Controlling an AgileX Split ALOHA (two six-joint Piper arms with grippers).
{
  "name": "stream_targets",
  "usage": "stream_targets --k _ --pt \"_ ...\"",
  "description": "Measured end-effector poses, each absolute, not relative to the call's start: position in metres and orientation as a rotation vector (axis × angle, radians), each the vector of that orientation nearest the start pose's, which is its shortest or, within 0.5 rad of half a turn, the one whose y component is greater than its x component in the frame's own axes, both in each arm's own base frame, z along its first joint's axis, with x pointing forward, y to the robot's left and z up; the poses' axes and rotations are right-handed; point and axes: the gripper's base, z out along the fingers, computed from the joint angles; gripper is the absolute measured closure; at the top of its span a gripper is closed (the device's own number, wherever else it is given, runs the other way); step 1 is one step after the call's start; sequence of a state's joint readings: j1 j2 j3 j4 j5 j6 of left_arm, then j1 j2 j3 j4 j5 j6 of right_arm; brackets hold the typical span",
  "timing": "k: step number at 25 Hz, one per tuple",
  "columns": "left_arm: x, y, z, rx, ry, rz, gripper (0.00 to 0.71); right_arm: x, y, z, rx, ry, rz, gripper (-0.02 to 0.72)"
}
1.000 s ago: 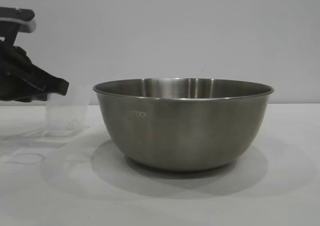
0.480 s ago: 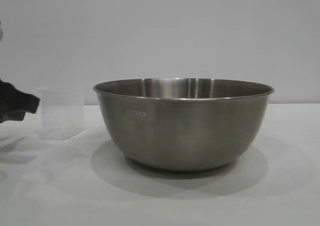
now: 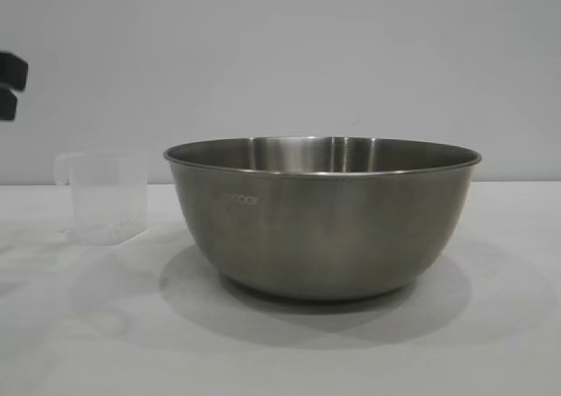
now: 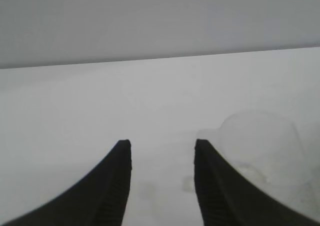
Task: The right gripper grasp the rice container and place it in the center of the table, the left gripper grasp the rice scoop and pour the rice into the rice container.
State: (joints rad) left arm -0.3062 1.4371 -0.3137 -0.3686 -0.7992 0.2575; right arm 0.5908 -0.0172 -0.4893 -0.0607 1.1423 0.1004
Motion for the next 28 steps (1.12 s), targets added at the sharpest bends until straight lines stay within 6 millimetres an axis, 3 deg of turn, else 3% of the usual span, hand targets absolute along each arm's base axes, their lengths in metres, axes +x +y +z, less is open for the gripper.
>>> stream_targets --k 16,20,28 --pt "0.131 -0.05 0.28 0.466 1.929 -0.22 0.454 -0.005 -0.01 0.268 -0.512 2.073 0.333 0.406" --pt "0.104 -0.044 0.295 0.476 1.99 -0.247 0.454 -0.005 -0.01 0.268 -0.512 2.073 0.333 0.406" --pt "0.043 -0.018 0.302 0.382 2.143 -0.204 0.454 -0.005 -0.01 0.268 -0.511 2.074 0.334 0.406"
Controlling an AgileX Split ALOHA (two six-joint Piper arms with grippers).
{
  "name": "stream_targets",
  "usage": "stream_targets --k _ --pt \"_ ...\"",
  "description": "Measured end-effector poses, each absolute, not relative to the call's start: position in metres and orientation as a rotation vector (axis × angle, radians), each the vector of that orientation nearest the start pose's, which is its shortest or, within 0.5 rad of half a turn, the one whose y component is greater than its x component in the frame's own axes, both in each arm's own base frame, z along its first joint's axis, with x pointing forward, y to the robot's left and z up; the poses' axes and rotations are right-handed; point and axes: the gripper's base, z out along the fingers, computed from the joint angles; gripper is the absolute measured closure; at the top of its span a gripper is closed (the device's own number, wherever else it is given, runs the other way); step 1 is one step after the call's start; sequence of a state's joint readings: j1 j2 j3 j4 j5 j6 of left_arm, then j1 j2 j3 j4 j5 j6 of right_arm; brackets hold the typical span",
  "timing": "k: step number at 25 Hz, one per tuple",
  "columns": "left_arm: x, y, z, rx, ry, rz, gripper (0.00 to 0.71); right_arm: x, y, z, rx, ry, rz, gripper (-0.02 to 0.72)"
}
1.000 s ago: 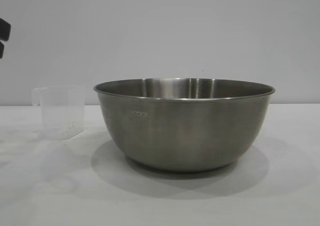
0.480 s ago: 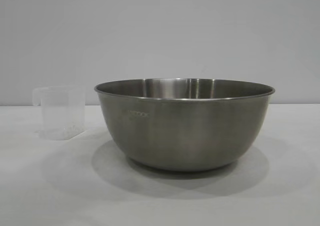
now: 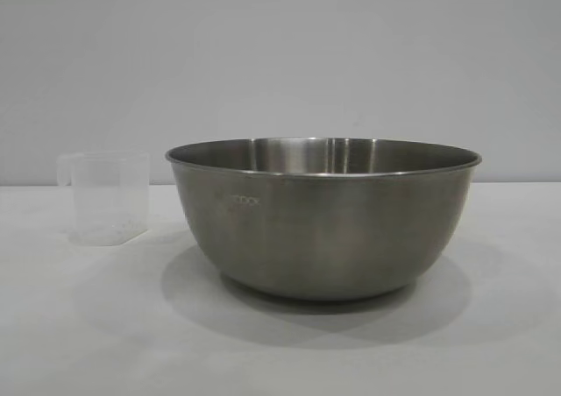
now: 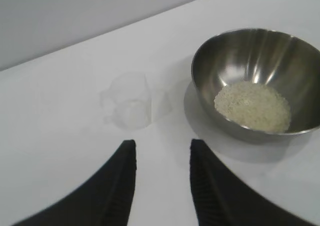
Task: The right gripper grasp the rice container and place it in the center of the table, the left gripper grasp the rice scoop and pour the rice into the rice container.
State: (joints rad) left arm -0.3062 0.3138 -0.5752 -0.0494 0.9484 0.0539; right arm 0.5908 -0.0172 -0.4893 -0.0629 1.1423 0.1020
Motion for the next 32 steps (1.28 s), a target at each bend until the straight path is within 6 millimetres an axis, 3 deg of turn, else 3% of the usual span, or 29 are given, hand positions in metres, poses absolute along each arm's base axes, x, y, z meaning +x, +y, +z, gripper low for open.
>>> stream_targets --k 5,9,18,32 --pt "-0.001 -0.002 0.301 0.345 2.019 -0.21 0.454 -0.005 -0.01 0.268 -0.511 2.074 0.334 0.406" --pt "-0.019 0.005 0.295 0.337 1.979 -0.195 0.454 -0.005 -0.01 0.268 -0.511 2.074 0.334 0.406" --pt "-0.016 0.006 0.275 0.367 2.092 -0.145 0.454 -0.005 -0.01 0.268 -0.519 2.072 0.332 0.406" --pt "-0.008 0.003 0.268 0.364 2.074 -0.147 0.454 -0.006 -0.01 0.268 -0.522 2.071 0.333 0.406"
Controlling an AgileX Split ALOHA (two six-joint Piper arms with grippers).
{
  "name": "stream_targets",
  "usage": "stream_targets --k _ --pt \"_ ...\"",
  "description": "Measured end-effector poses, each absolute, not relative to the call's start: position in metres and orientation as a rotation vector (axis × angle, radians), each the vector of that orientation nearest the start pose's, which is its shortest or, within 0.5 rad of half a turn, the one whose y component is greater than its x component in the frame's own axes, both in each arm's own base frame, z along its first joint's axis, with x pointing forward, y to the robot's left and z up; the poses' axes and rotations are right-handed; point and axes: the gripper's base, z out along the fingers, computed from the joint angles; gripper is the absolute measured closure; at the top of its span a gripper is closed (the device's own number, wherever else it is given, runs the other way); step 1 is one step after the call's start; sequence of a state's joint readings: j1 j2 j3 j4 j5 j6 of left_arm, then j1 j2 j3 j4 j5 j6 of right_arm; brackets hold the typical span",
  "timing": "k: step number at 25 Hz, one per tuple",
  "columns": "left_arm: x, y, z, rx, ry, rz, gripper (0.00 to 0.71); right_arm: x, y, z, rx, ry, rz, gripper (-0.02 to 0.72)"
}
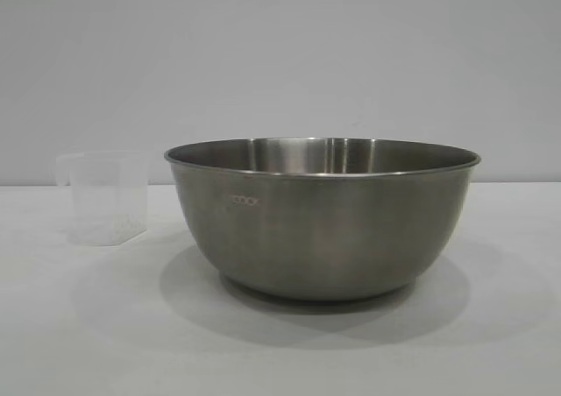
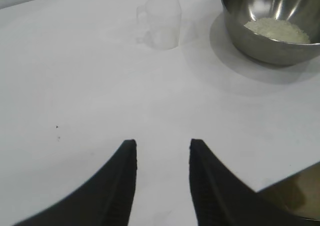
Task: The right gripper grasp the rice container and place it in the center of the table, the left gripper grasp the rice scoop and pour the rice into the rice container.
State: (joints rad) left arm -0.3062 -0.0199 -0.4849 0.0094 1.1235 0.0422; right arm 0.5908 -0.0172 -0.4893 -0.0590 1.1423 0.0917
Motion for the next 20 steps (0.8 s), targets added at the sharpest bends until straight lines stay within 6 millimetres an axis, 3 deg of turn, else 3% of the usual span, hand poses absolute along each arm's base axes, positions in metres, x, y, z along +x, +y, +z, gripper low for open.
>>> stream_targets --k 15,20 --pt "-0.0082 0.0034 0.2681 0.366 2.072 -0.147 0.454 -0.0056 -0.0096 0.2678 -0.519 2.072 0.332 0.406" --pt "-0.0084 0.0025 0.2679 0.261 2.086 -0.086 0.454 -0.0075 -0.0081 0.2678 -0.301 2.104 0.211 0.406"
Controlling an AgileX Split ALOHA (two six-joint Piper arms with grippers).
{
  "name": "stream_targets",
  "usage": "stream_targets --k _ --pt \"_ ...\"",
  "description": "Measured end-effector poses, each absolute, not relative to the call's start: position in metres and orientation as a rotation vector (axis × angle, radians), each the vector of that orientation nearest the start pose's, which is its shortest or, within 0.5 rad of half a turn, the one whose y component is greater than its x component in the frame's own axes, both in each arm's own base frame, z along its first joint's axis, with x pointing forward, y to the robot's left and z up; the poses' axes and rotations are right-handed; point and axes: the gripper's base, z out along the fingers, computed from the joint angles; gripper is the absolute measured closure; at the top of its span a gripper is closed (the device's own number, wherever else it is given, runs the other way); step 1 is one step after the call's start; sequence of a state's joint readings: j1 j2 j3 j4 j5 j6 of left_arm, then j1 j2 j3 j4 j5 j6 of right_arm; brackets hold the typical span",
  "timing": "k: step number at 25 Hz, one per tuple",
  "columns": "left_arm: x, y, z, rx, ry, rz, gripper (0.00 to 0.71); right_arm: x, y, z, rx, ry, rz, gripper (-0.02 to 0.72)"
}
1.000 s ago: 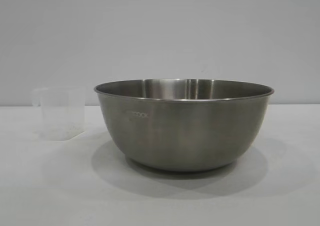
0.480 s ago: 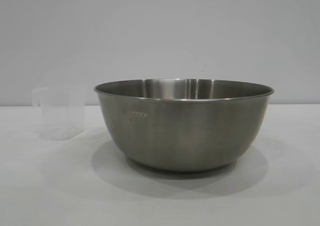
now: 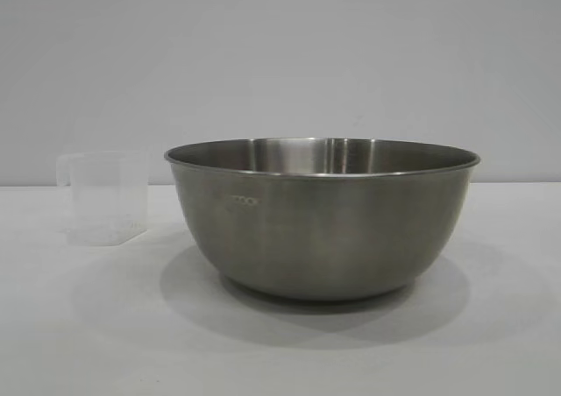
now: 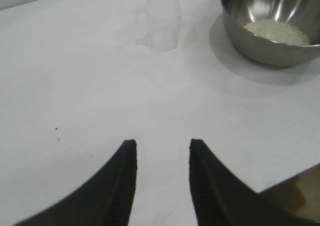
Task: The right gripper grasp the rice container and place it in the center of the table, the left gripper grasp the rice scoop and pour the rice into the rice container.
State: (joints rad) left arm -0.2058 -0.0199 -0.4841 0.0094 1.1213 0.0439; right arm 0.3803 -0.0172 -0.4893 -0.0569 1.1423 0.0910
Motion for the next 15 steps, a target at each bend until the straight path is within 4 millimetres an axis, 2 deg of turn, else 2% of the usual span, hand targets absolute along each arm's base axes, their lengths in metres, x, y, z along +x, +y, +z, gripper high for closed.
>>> stream_targets --k 4,6,15 --pt "-0.0086 0.0013 0.2679 0.115 2.098 -0.002 0.454 -0.0094 -0.0057 0.2678 -0.006 2.118 0.044 0.406" --pt "-0.0087 0.001 0.2679 0.079 2.099 0.018 0.454 -0.0099 -0.0048 0.2678 0.086 2.116 -0.008 0.406" --pt "-0.0087 0.0008 0.2679 0.062 2.1 0.026 0.454 -0.0101 -0.0043 0.2678 0.13 2.114 -0.031 0.406"
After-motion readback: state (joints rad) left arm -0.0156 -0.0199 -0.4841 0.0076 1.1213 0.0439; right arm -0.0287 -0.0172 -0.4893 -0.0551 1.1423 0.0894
